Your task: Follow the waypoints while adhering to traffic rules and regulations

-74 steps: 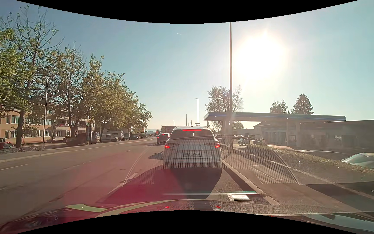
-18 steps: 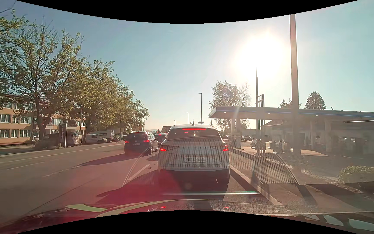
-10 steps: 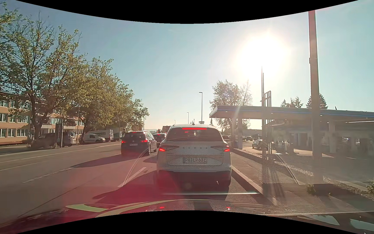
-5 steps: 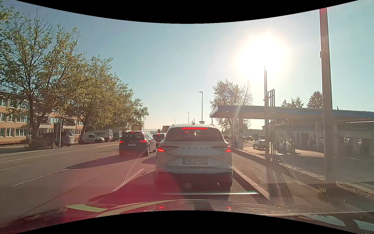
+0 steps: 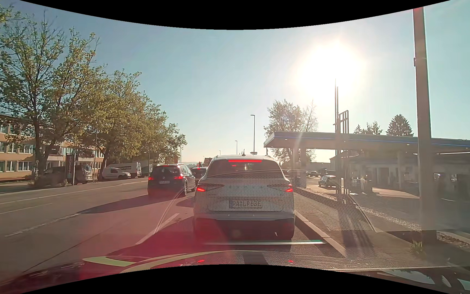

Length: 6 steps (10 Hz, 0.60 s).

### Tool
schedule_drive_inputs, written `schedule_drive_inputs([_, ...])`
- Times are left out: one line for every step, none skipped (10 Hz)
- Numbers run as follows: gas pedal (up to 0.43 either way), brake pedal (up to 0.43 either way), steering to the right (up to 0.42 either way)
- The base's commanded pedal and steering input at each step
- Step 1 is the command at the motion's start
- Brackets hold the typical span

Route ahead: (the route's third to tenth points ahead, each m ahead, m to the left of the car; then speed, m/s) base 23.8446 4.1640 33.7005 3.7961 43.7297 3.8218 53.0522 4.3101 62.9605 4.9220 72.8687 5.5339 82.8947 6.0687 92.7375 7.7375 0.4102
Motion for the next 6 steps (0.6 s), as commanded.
schedule_drive_inputs([0.0, 0.152, -0.004])
schedule_drive_inputs([0.0, 0.152, -0.004])
schedule_drive_inputs([0.0, 0.152, -0.004])
schedule_drive_inputs([0.0, 0.152, -0.004])
schedule_drive_inputs([0.0, 0.159, -0.004])
schedule_drive_inputs([0.0, 0.152, -0.004])
